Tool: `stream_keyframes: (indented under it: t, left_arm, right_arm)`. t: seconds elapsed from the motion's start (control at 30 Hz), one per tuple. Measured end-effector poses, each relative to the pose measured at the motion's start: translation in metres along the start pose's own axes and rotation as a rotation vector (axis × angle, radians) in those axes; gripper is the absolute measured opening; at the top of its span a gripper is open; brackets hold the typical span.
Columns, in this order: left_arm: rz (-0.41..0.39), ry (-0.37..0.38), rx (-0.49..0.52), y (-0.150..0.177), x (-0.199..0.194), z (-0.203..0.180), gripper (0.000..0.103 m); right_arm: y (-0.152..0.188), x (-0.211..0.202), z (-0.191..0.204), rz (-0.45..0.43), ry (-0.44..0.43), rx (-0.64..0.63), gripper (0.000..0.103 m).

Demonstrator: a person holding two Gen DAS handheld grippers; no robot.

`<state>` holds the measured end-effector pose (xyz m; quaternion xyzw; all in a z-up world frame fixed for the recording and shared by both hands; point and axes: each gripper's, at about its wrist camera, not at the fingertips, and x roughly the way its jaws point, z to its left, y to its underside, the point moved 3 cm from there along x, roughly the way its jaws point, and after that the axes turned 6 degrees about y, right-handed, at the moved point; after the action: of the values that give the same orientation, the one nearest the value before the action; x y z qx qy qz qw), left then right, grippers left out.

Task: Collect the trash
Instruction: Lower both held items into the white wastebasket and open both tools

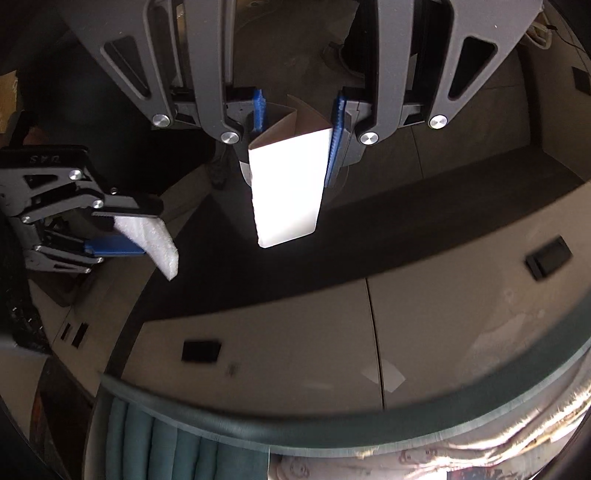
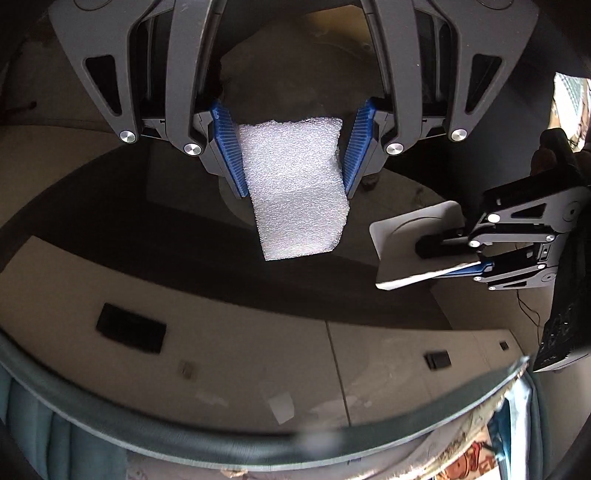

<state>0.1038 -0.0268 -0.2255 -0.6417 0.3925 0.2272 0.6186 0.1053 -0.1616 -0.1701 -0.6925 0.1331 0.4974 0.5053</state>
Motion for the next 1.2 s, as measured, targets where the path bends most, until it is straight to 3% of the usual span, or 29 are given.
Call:
stream_keyframes:
  t: [0.4, 0.77, 0.9, 1.13, 1.2]
  left_arm:
    - [0.068, 0.059, -0.043, 0.013, 0.081, 0.023, 0.025]
    - [0.136, 0.113, -0.007, 0.012, 0.172, 0.042, 0.026]
    - [0.174, 0.121, 0.009, 0.012, 0.203, 0.041, 0.026]
    - [0.195, 0.121, 0.024, 0.004, 0.221, 0.047, 0.028]
    - [0.195, 0.115, 0.024, 0.001, 0.223, 0.041, 0.034]
  right_arm:
    - [0.002, 0.082, -0.018, 0.079, 0.01, -0.006, 0.049]
    - [0.008, 0.169, -0.039, 0.124, 0.004, -0.013, 0.049]
    - [0.005, 0.184, -0.049, 0.141, -0.002, -0.006, 0.049]
    - [0.004, 0.199, -0.055, 0.188, -0.039, 0.034, 0.049]
    - [0.004, 0.202, -0.055, 0.192, -0.042, 0.029, 0.049]
